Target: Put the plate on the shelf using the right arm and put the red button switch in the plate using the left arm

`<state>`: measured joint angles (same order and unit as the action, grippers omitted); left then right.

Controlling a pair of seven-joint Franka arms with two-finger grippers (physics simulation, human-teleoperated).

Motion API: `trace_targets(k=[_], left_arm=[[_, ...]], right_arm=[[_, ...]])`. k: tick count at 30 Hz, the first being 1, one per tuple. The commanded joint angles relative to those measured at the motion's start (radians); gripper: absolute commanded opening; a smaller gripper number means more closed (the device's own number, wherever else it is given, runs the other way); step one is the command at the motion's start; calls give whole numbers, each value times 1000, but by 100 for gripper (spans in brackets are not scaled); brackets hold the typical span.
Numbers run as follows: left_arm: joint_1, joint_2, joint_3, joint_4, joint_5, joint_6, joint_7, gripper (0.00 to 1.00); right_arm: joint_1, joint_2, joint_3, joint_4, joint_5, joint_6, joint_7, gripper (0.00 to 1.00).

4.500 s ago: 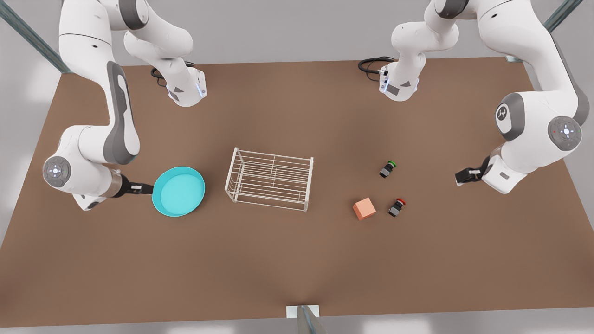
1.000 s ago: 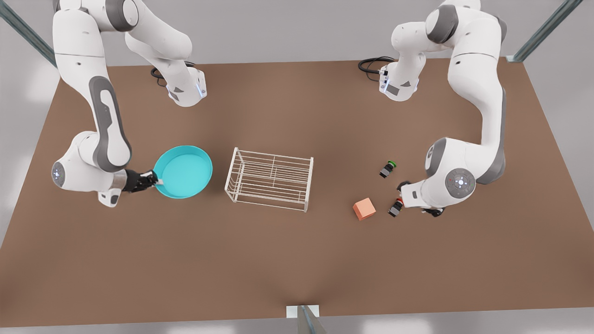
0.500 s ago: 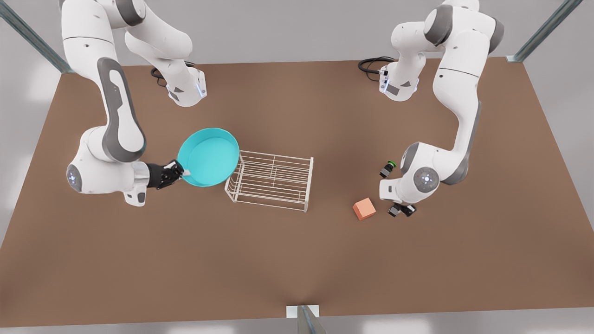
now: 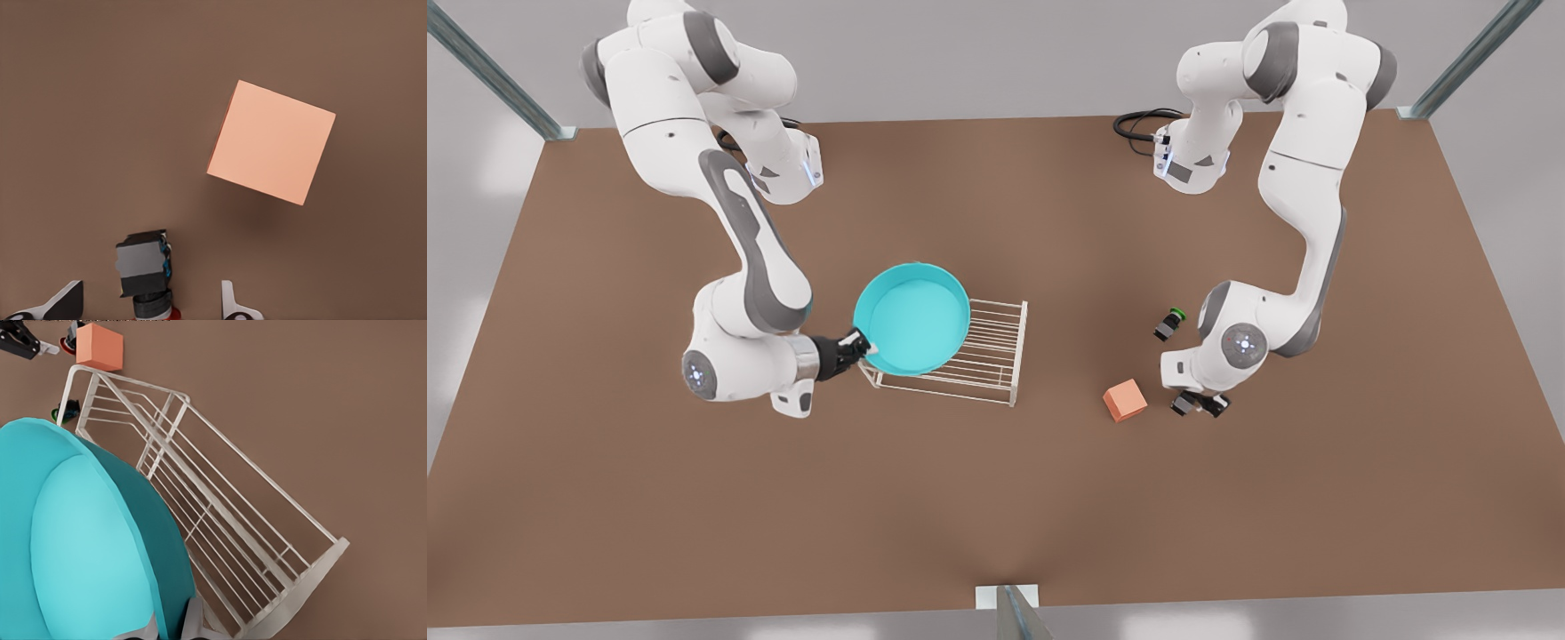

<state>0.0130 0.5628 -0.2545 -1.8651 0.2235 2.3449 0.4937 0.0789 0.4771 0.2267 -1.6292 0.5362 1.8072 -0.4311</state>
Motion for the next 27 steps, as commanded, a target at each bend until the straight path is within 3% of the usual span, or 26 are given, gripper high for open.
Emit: trace_targets(k=[1, 10, 11, 12, 13, 16, 19, 21, 22, 24, 25, 26, 27], left_arm=[[-1, 9, 0, 1, 13, 33, -43, 100], [12, 72, 14, 9, 60, 106, -40, 100], [12, 78, 14, 9, 60, 116, -41, 100], [12, 81, 14, 9, 62, 117, -41, 100], [12, 83, 14, 9, 62, 120, -41, 100], [13, 95, 20, 9, 62, 139, -41, 100], [13, 95, 21, 9, 62, 139, -41, 89], [13, 95, 21, 9, 62, 139, -43, 80], [13, 95, 21, 9, 62, 139, -43, 76], [15, 95, 21, 9, 60, 139, -44, 67], [15, 95, 21, 11, 60, 139, -44, 62], [15, 95, 21, 11, 60, 139, -44, 61], [13, 94, 21, 11, 60, 139, -44, 61]], right_arm=[[16, 14, 0, 5, -5, 80, 212, 19], [70, 38, 0, -31, -12, 130, 233, 22], [70, 37, 0, -32, -13, 130, 233, 32], [70, 37, 0, -32, -12, 129, 235, 81], [65, 35, 0, -32, -13, 127, 235, 100], [62, -20, -4, -12, -5, 72, 233, 100], [62, -61, -33, 169, -18, -127, 278, 100], [59, -61, -72, 282, -320, -134, 287, 100], [55, -64, -150, 334, -439, -147, 273, 100], [-5, -78, -196, 299, -527, -131, 230, 99], [-7, -107, -205, 216, -613, -100, 242, 93], [-47, -167, -222, 138, -607, -100, 244, 100], [-62, -245, -225, 57, -605, -118, 271, 100]])
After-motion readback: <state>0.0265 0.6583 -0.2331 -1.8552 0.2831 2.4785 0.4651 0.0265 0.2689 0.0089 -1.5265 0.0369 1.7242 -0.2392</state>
